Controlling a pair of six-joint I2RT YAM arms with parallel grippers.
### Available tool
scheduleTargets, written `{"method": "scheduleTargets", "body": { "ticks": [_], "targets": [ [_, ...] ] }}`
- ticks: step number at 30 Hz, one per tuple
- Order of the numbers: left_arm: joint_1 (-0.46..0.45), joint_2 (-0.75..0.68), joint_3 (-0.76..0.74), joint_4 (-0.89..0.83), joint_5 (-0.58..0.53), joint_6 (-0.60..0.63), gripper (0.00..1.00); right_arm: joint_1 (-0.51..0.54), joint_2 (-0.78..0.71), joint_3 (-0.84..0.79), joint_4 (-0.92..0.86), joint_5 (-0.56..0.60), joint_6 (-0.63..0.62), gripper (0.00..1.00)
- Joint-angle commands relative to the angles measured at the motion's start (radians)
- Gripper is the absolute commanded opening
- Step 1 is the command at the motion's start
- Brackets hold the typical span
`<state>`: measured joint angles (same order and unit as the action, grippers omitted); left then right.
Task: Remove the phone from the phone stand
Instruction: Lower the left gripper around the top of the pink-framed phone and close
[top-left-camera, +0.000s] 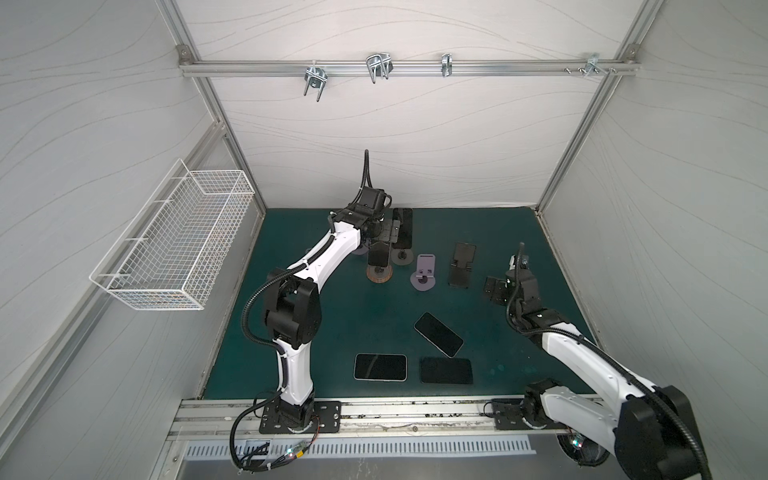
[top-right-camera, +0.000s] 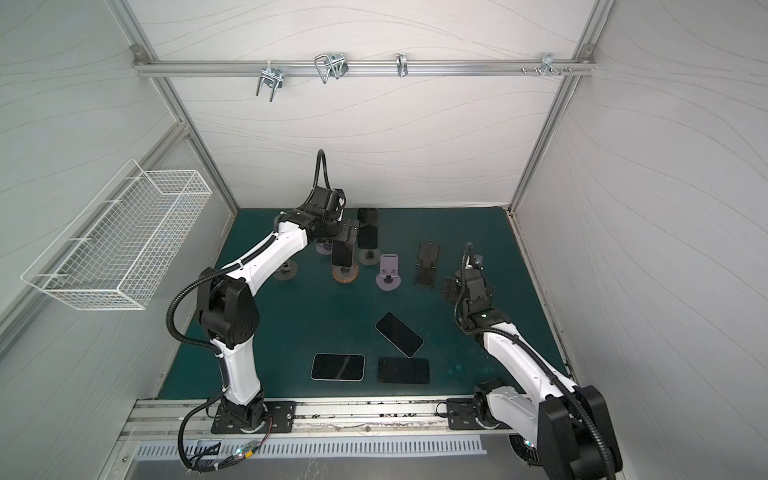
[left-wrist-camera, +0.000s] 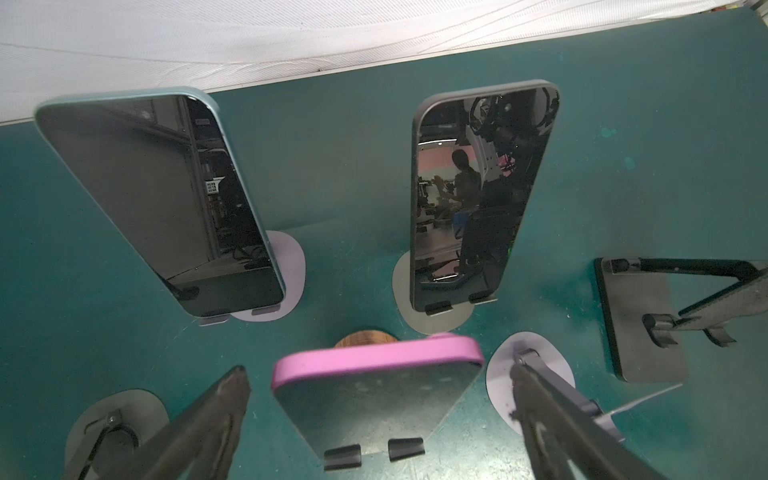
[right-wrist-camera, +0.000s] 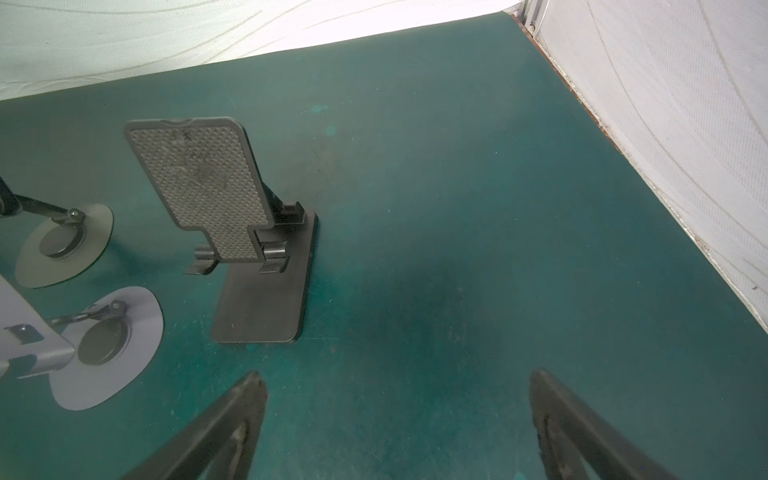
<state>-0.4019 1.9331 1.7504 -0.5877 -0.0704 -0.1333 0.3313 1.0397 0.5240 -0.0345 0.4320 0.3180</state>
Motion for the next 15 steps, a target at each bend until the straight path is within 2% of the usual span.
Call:
{"method": "scheduleTargets", "body": {
  "ticks": [1, 4, 9, 15],
  "targets": [
    [-0.006, 0.018, 0.034, 0.048, 0.007, -0.002, 0.97, -0.007, -0.005, -0.002, -0.001, -0.006, 0.01, 0.99],
    [-0.006, 0.005, -0.015, 0.084, -0.01, -0.003, 0.96, -0.008, -0.006, -0.002, -0.001, -0.003, 0.014, 0.99],
    [-0.009, -0.007, -0.062, 0.124, 0.022, 0.015, 0.94, -0.011, -0.008, -0.005, 0.007, -0.003, 0.015, 0.99],
    [-0.009, 0.001, -0.082, 0.154, -0.024, 0.014, 0.93, -0.011, -0.007, -0.006, 0.007, -0.003, 0.017, 0.99]
  ]
}}
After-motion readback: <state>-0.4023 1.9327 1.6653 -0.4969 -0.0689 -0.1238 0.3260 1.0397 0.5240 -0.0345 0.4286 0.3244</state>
